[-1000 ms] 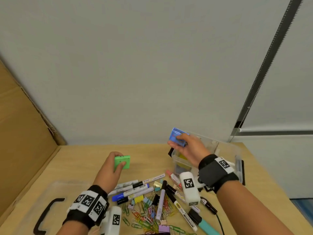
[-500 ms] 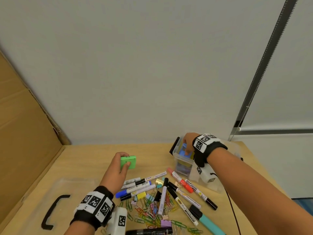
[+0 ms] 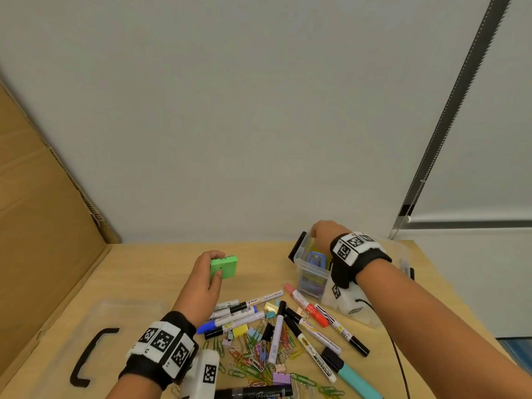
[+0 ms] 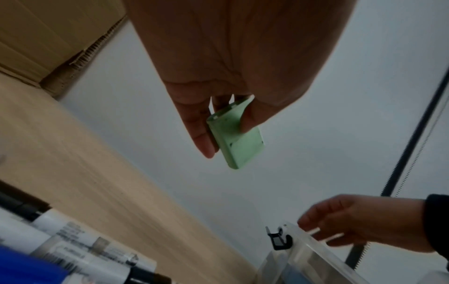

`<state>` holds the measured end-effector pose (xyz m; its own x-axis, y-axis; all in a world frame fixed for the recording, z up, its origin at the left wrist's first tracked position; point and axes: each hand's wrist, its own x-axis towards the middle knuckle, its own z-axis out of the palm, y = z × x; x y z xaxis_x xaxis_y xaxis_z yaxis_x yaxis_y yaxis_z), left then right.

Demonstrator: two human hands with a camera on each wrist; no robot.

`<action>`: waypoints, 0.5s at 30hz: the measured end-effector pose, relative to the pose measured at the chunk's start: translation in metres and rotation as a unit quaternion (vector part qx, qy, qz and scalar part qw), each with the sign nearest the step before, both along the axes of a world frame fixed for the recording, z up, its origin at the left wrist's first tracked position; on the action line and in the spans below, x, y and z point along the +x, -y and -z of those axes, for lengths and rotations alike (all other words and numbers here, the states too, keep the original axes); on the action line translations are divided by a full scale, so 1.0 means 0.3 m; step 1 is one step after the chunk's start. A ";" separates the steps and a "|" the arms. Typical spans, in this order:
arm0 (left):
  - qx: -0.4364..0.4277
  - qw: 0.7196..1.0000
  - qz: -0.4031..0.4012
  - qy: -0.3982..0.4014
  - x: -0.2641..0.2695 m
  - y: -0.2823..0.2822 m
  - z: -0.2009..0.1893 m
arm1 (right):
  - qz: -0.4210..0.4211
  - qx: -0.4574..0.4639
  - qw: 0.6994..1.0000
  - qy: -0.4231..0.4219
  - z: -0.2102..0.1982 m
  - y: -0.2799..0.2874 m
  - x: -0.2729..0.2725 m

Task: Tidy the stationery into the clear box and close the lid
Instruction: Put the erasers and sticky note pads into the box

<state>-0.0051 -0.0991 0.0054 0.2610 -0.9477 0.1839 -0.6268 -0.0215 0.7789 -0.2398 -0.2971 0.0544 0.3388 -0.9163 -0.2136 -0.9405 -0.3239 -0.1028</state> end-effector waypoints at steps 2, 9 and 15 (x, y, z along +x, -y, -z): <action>-0.033 0.999 0.019 0.014 -0.034 -0.010 -0.024 | 0.025 -0.042 0.987 0.152 -0.047 -0.080 -0.014; -0.137 0.981 0.097 0.100 -0.295 0.082 -0.124 | 0.050 0.365 0.798 0.478 -0.122 -0.263 -0.088; -0.099 0.971 0.163 0.142 -0.455 0.249 -0.134 | 0.085 0.213 0.804 0.549 -0.139 -0.131 -0.201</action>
